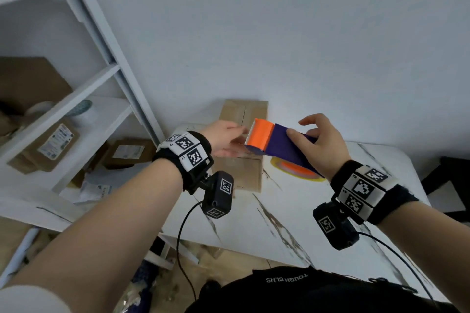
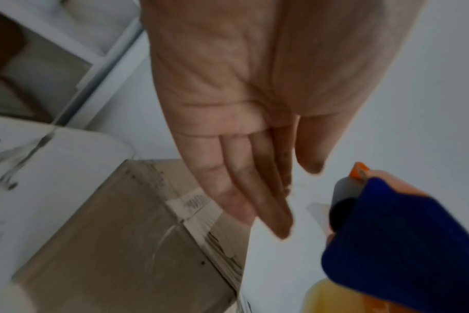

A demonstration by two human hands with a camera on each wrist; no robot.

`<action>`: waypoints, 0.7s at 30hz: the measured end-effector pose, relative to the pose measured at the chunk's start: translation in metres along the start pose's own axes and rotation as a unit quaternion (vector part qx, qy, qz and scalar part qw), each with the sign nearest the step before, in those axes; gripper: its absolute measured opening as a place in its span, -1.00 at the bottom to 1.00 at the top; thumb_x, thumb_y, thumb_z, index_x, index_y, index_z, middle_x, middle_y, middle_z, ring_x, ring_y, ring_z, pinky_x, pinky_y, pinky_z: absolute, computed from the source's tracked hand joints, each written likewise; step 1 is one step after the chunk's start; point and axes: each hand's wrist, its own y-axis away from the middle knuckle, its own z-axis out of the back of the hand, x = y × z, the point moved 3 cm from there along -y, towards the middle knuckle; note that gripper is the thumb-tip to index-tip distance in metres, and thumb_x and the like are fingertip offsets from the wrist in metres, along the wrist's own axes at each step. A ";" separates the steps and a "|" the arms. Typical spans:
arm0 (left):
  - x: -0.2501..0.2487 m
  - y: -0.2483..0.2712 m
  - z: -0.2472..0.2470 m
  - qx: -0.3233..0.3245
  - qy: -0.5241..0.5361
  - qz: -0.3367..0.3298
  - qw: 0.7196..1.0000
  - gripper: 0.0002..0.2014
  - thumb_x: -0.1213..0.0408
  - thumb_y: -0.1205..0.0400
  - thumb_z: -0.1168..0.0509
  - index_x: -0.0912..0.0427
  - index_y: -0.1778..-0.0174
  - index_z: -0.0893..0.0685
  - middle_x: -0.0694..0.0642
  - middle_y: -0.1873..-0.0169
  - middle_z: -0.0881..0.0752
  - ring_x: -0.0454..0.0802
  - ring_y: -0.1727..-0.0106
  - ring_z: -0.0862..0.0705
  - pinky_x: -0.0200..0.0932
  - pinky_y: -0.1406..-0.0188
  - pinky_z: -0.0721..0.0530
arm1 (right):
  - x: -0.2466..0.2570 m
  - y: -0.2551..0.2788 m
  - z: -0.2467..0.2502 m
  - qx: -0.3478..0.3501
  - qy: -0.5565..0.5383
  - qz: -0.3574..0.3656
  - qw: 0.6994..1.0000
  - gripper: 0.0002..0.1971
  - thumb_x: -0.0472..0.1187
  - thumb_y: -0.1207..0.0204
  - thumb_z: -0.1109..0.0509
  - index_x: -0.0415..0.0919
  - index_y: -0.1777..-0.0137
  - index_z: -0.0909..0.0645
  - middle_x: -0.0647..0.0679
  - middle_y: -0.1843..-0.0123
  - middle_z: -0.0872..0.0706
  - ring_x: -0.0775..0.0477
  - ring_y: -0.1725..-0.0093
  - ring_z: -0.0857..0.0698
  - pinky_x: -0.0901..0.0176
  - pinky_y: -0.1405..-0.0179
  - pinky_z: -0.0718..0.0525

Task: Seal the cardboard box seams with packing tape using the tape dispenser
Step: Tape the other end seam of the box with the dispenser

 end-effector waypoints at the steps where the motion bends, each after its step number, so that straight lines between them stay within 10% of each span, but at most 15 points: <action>1: 0.003 -0.001 0.001 -0.004 0.001 -0.009 1.000 -0.73 0.29 -0.71 -0.15 0.25 -0.31 -0.53 0.10 0.09 -0.69 -0.02 0.12 -0.72 -0.13 -0.02 -0.70 | 0.001 0.001 -0.001 0.005 0.000 0.010 1.000 -0.69 0.08 -0.50 -0.35 -0.04 -0.13 -0.45 -0.03 0.28 -0.76 -0.12 0.15 -0.72 -0.12 0.05 -0.70; 5: 0.011 -0.001 0.003 -0.026 -0.003 -0.028 0.999 -0.74 0.39 -0.67 -0.20 0.26 -0.27 -0.59 0.04 0.25 -0.72 -0.16 0.29 -0.71 -0.35 0.28 -0.74 | 0.004 0.001 -0.002 0.017 0.008 0.040 0.999 -0.72 0.07 -0.49 -0.36 -0.05 -0.08 -0.48 -0.07 0.31 -0.76 -0.13 0.17 -0.71 -0.13 0.06 -0.69; 11: 0.014 -0.007 0.010 -0.098 -0.050 -0.058 0.992 -0.84 0.27 -0.64 -0.28 0.24 -0.04 -0.70 0.14 0.25 -0.73 0.00 0.23 -0.72 -0.13 0.09 -0.76 | 0.008 0.000 -0.007 0.070 0.068 0.063 0.993 -0.76 0.22 -0.40 -0.40 0.11 0.12 -0.56 0.04 0.24 -0.73 -0.07 0.16 -0.70 0.00 0.11 -0.69; 16: 0.018 -0.009 0.027 -0.151 -0.123 -0.097 0.976 -0.88 0.22 -0.61 -0.33 0.08 0.23 -0.72 -0.02 0.40 -0.73 -0.25 0.44 -0.71 -0.43 0.47 -0.68 | 0.015 -0.012 -0.020 0.113 0.105 0.073 0.985 -0.77 0.23 -0.35 -0.44 0.13 0.14 -0.64 0.09 0.20 -0.72 -0.01 0.12 -0.68 0.07 0.06 -0.67; 21: 0.040 -0.005 0.067 -0.211 -0.035 -0.070 0.974 -0.87 0.39 -0.62 -0.30 0.39 0.09 -0.70 0.18 0.33 -0.71 -0.33 0.65 -0.65 -0.54 0.68 -0.48 | -0.002 -0.024 -0.007 0.119 0.175 0.034 0.977 -0.71 0.28 -0.30 -0.43 0.12 0.15 -0.68 0.10 0.14 -0.75 0.01 0.09 -0.67 0.13 0.12 -0.59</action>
